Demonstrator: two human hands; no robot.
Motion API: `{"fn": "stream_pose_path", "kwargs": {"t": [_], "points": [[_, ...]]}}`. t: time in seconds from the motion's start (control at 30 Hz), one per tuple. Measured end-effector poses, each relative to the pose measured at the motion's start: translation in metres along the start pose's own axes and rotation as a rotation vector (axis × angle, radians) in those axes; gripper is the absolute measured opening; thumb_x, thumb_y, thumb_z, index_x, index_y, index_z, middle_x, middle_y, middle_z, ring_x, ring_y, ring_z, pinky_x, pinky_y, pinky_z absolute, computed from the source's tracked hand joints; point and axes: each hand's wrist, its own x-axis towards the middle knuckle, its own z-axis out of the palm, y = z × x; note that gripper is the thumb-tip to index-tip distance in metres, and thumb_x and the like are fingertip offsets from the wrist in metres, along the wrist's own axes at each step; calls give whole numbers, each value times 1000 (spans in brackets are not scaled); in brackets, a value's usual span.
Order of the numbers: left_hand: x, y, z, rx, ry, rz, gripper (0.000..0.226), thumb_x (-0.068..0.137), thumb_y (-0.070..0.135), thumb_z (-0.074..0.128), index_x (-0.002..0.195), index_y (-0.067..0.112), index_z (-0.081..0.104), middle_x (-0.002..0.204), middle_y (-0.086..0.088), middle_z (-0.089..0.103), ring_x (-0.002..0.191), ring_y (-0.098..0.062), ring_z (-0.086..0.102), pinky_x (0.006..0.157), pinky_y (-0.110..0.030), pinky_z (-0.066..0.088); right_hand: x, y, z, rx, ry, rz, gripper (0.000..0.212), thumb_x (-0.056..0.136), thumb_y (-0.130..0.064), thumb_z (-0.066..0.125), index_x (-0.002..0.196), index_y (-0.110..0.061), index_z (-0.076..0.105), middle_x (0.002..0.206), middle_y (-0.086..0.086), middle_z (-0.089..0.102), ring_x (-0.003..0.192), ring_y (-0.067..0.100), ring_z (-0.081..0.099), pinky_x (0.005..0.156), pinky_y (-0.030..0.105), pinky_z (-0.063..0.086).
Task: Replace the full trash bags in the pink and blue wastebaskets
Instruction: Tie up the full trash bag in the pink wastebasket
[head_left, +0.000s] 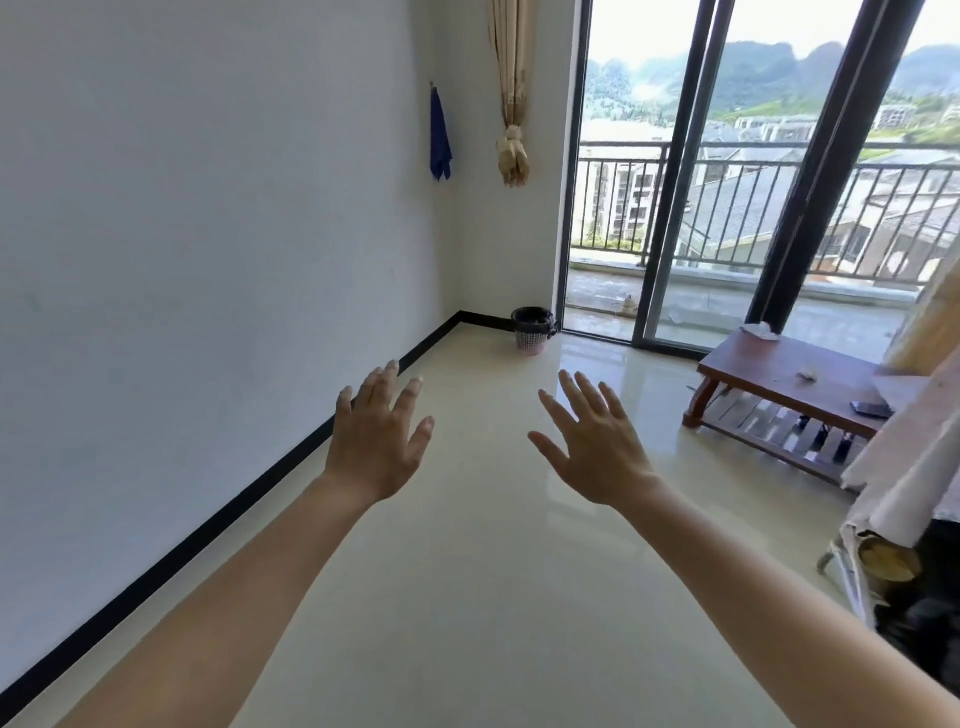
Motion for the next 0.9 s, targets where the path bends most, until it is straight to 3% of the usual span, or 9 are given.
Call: {"fn": "stream_pose_path", "kwargs": {"t": [0.23,0.53,0.77,0.9], "points": [[192,-21,55,-63,-29,66,63,101,50,31,156,22,18,165,-12,5,150,-27,9,117,-50,11,152,65,37,-11,-2,54,71,100,-63,18,157,-22,29,166,13,18,154,29,14,125,45,10],[415,38,163,-88,-51,199,63,101,50,30,156,24,14,165,-8,1,151,-25,7,118,-53,11,316,223,129,6,-30,224,67,103,-59,26,159,-23,20,167,11,12,154,27,10,124,43,8],[612,63,209,-68,-2,215,61,101,48,36,154,20,26,163,-12,16,148,-29,18,115,-53,18,500,349,161,30,21,203,66,103,-56,29,158,-20,23,166,14,15,154,30,13,125,45,12],[704,52,235,-54,27,197,65,97,53,25,154,20,29,162,-13,19,148,-29,21,115,-50,17,602,388,188,92,25,203,66,103,-56,29,159,-20,21,167,13,13,154,29,11,124,45,11]]}}
